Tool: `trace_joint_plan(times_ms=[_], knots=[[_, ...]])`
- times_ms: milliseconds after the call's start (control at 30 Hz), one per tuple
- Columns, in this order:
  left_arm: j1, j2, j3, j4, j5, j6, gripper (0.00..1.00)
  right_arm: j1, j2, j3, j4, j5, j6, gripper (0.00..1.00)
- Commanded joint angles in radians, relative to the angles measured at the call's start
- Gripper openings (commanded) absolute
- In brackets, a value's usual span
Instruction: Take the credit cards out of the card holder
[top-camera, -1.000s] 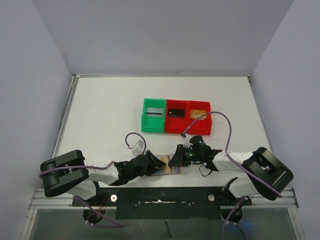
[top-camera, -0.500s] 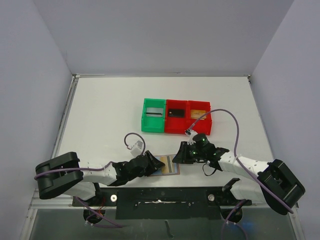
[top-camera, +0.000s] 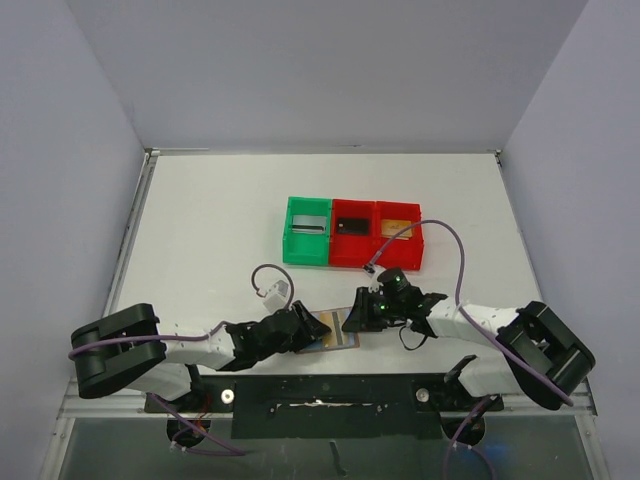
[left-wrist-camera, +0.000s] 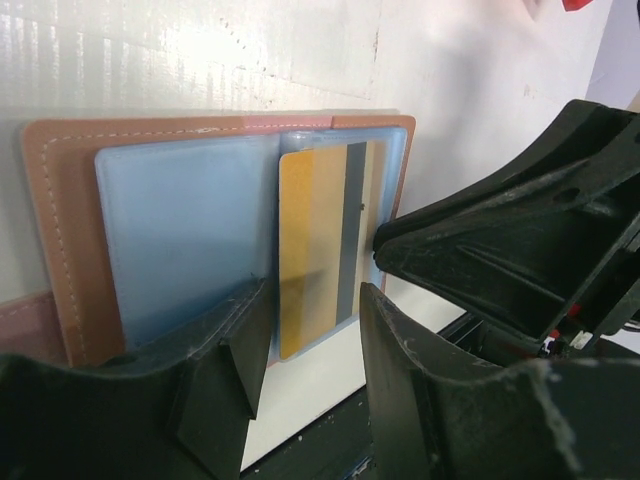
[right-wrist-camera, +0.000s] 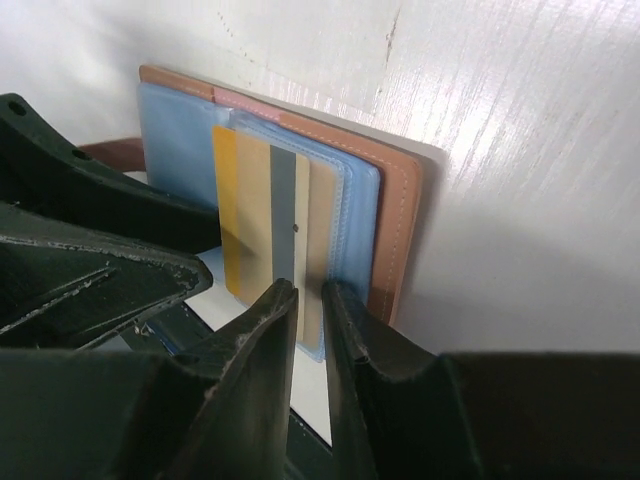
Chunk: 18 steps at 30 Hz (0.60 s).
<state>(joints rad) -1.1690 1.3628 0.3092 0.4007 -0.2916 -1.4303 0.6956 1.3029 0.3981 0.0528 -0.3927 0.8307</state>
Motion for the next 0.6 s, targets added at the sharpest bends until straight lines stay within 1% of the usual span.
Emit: trace_joint_plan(times_ms=[0,133,233,433,567], knots=[[-0.006,0.030,-0.063,-0.009,0.001,0.000,0.41,0.011,0.031,0.004,0.002,0.056,0.021,0.20],[-0.006,0.083,-0.114,0.128,0.027,-0.008,0.41,0.014,0.040,-0.026,0.057,0.024,0.031,0.19],[-0.005,0.125,-0.122,0.208,0.046,-0.009,0.41,0.019,0.059,-0.022,0.069,0.012,0.024,0.18],[-0.006,0.155,-0.130,0.264,0.050,-0.023,0.40,0.034,0.094,-0.016,0.078,-0.002,0.016,0.16],[-0.005,0.134,-0.151,0.284,0.032,-0.046,0.35,0.036,0.099,-0.023,0.089,-0.012,0.014,0.13]])
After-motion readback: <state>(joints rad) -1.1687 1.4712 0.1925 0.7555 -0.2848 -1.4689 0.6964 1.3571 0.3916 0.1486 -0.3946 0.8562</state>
